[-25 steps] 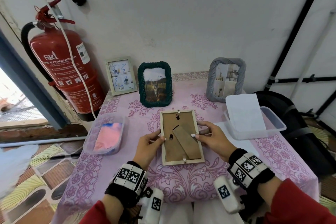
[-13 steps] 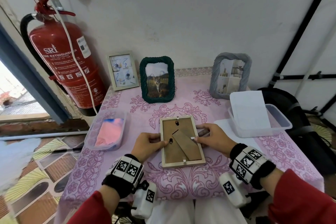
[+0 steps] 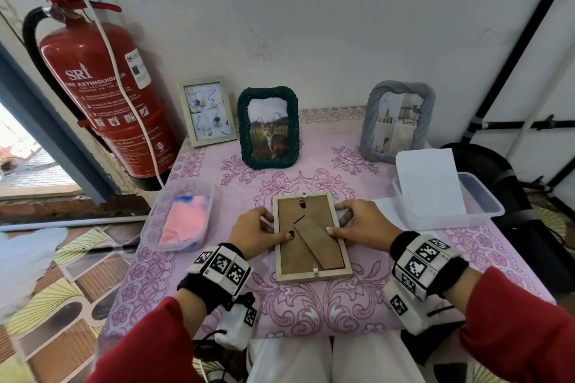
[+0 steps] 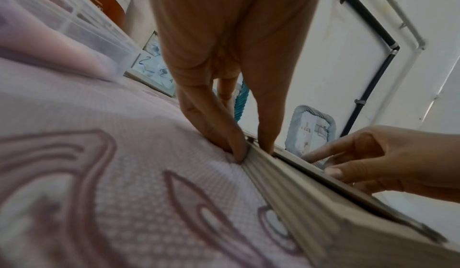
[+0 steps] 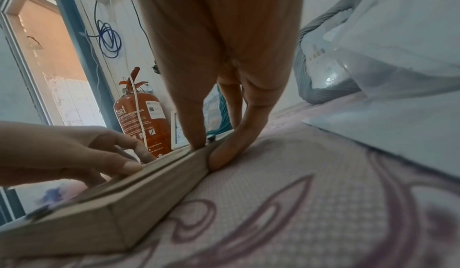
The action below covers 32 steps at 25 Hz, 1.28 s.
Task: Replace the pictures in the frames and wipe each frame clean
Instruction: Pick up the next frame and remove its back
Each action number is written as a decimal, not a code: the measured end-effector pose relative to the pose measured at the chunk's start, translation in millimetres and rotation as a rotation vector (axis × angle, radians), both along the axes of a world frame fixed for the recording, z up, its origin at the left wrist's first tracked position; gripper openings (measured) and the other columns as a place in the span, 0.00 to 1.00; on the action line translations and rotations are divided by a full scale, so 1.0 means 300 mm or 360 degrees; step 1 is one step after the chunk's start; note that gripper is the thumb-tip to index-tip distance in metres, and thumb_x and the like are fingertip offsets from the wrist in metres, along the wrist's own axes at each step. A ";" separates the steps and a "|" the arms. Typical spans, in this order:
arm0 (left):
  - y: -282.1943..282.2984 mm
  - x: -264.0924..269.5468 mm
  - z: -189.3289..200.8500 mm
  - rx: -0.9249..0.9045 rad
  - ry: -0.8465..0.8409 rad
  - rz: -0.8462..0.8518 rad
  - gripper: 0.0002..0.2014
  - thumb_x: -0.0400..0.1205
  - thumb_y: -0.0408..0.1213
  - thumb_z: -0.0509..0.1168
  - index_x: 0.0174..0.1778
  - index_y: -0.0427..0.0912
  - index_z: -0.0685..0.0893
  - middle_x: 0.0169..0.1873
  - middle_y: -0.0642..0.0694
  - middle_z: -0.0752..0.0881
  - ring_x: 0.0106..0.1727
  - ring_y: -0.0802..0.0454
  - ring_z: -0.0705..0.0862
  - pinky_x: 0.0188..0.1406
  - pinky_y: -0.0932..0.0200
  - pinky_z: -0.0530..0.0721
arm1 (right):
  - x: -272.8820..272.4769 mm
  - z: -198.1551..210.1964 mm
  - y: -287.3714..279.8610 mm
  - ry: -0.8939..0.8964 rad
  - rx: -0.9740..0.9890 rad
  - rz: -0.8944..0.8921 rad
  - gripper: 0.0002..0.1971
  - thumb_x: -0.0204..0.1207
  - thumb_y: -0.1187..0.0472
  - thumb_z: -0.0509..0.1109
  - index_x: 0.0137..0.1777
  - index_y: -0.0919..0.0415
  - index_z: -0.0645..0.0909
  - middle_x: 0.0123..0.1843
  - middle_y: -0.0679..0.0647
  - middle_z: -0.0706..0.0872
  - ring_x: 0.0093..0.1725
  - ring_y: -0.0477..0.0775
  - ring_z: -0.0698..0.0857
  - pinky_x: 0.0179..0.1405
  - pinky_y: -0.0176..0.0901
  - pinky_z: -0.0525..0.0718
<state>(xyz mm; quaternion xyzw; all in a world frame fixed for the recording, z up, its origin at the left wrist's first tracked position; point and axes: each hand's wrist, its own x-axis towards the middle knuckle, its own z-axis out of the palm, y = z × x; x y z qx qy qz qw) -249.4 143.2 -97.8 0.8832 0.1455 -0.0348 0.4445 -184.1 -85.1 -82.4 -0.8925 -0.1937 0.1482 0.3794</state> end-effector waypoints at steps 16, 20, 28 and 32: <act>-0.009 0.011 0.003 -0.0204 0.0070 0.0038 0.12 0.76 0.33 0.71 0.46 0.38 0.73 0.32 0.42 0.83 0.27 0.50 0.83 0.26 0.62 0.87 | -0.001 -0.011 0.025 -0.0020 0.0008 -0.0036 0.24 0.69 0.59 0.77 0.63 0.68 0.75 0.35 0.49 0.80 0.39 0.53 0.84 0.40 0.47 0.85; -0.011 0.008 0.004 -0.0266 0.0049 0.0051 0.09 0.77 0.30 0.69 0.44 0.39 0.72 0.30 0.43 0.82 0.27 0.52 0.82 0.21 0.66 0.84 | 0.002 0.000 0.035 0.0040 0.0012 -0.0024 0.20 0.71 0.61 0.76 0.58 0.66 0.74 0.34 0.51 0.81 0.36 0.55 0.86 0.36 0.52 0.88; -0.010 0.005 0.007 -0.0418 0.0076 0.0109 0.09 0.78 0.27 0.67 0.41 0.41 0.72 0.28 0.42 0.80 0.16 0.60 0.80 0.17 0.68 0.79 | 0.004 -0.015 0.029 0.0122 0.0117 -0.0163 0.10 0.75 0.67 0.69 0.54 0.65 0.74 0.27 0.58 0.83 0.17 0.51 0.82 0.18 0.42 0.83; -0.003 0.004 0.005 -0.0520 0.0086 0.0110 0.11 0.78 0.27 0.68 0.39 0.42 0.72 0.28 0.42 0.78 0.16 0.57 0.80 0.19 0.65 0.83 | 0.003 -0.013 0.022 0.0173 0.0198 -0.0182 0.09 0.75 0.69 0.69 0.52 0.66 0.74 0.26 0.57 0.83 0.14 0.49 0.81 0.15 0.37 0.81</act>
